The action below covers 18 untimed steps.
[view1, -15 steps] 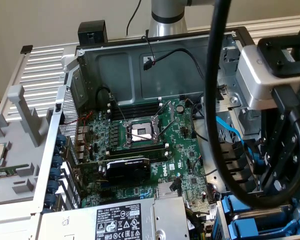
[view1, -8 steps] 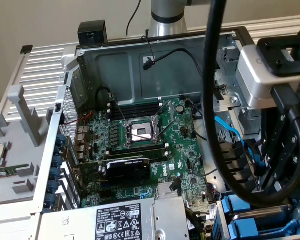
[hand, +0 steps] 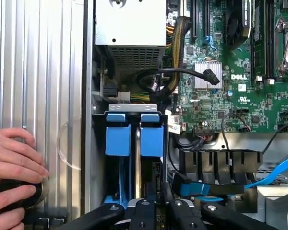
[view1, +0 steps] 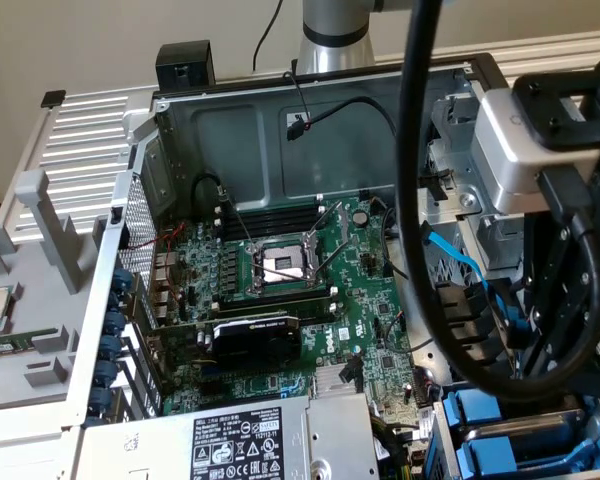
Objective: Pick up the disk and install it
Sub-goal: 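Insert the first disk wire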
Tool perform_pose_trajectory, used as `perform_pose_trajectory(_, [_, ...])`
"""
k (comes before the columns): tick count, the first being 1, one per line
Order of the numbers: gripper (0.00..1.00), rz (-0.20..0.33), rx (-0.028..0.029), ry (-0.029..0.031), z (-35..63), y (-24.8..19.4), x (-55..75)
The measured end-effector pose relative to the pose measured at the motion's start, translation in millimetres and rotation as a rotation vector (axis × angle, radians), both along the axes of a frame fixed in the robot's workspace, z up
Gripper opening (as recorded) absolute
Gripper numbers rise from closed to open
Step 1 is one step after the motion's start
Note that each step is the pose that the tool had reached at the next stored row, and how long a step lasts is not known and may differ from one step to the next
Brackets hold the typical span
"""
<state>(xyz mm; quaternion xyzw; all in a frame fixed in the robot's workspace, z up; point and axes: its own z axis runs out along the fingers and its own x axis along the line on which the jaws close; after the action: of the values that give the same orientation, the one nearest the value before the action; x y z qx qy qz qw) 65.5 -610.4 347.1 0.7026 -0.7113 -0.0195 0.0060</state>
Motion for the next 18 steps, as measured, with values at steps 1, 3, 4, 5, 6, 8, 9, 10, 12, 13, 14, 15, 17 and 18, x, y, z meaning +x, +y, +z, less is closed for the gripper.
perform_pose_trajectory(1, [0.17, -0.004, 0.0, 0.0, -0.2, 0.0, 0.0])
perform_pose_trajectory(3, [0.17, -0.012, 0.0002, 0.0, -0.8, 0.3, 0.0])
perform_pose_trajectory(4, [0.17, -0.017, -0.0001, 0.0, -0.9, 0.3, 0.0])
perform_pose_trajectory(5, [0.17, -0.019, -0.0002, 0.0, -1.1, 0.3, -0.1])
perform_pose_trajectory(6, [0.17, -0.022, 0.0, 0.0, -1.4, 0.4, 0.0])
perform_pose_trajectory(8, [0.17, -0.028, 0.0001, 0.0, -2.4, 0.3, 0.0])
perform_pose_trajectory(9, [0.17, -0.032, -0.0002, 0.0, -2.7, 0.3, -0.1])
perform_pose_trajectory(10, [0.17, -0.035, -0.0002, 0.0, -3.0, 0.3, -0.1])
perform_pose_trajectory(12, [0.17, -0.042, -0.0001, 0.0, -3.7, 0.3, -0.1])
perform_pose_trajectory(13, [0.17, -0.045, 0.0, 0.0, -4.0, 0.3, 0.0])
perform_pose_trajectory(14, [0.17, -0.049, 0.0001, 0.0, -4.5, 0.3, -0.1])
perform_pose_trajectory(15, [0.17, -0.051, 0.0001, 0.0, -4.8, 0.3, -0.1])
perform_pose_trajectory(17, [0.17, -0.056, 0.0, 0.0, -5.2, 0.5, -0.1])
perform_pose_trajectory(18, [0.17, -0.058, 0.0002, 0.0, -5.4, 0.8, -0.1])
